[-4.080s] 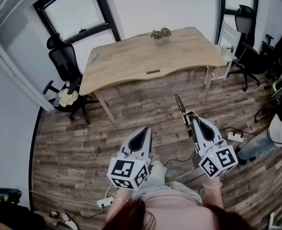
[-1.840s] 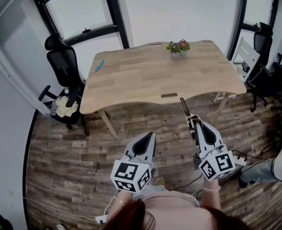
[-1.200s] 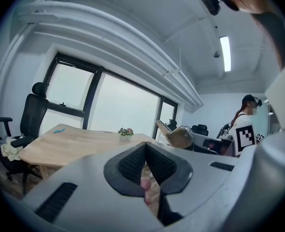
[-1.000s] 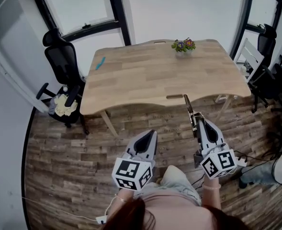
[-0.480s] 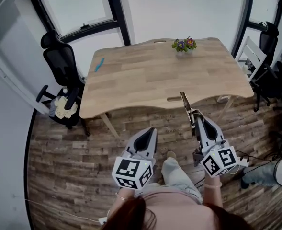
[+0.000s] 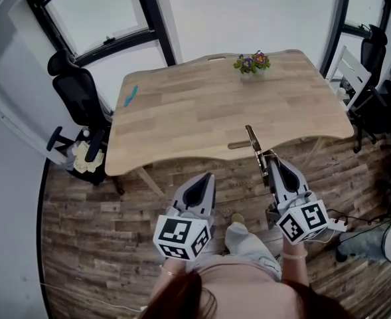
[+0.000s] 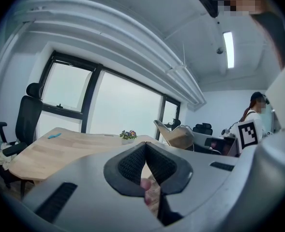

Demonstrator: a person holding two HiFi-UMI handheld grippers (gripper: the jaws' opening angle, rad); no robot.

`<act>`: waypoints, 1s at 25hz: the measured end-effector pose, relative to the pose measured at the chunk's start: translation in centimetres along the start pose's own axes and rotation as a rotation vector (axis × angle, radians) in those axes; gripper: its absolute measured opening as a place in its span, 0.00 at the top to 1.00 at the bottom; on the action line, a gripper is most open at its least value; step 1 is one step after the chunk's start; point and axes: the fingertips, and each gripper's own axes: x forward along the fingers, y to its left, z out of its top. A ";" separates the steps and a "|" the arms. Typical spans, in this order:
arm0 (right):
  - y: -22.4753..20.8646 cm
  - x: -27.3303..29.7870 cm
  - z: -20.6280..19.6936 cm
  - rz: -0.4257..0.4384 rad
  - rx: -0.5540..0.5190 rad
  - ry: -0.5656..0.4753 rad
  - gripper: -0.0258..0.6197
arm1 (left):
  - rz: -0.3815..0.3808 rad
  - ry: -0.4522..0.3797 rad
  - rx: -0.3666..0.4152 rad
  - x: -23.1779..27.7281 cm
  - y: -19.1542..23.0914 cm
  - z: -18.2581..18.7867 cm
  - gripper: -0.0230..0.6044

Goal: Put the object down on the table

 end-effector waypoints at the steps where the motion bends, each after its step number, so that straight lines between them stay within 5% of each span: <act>1: -0.4 0.4 0.0 -0.001 0.003 -0.002 0.96 | 0.000 0.001 0.004 0.5 0.1 0.1 0.96; 25: -9.3 11.5 -0.5 0.034 0.005 0.065 0.96 | 0.029 -0.007 0.001 13.5 4.0 3.3 0.96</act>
